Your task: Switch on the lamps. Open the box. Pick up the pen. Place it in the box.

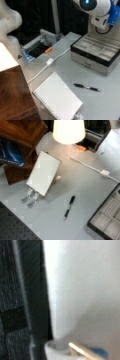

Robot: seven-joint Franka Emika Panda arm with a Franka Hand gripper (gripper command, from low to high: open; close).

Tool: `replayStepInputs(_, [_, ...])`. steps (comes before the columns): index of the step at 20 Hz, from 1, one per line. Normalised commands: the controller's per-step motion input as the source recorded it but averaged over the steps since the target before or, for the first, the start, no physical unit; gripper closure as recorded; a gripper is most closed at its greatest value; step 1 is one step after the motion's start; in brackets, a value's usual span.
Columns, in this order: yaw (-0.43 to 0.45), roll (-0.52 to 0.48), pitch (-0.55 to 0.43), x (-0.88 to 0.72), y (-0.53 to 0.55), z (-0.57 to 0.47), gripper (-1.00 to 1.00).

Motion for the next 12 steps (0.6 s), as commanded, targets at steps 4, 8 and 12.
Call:
replayStepInputs(4, [0.047,-0.157,0.032,0.10,0.05,0.06,-1.00])
replayStepInputs(8, [0.049,-0.144,0.055,0.06,-0.04,0.11,-1.00])
replayStepInputs(12, [0.039,-0.126,0.060,0.02,-0.08,0.14,-1.00])
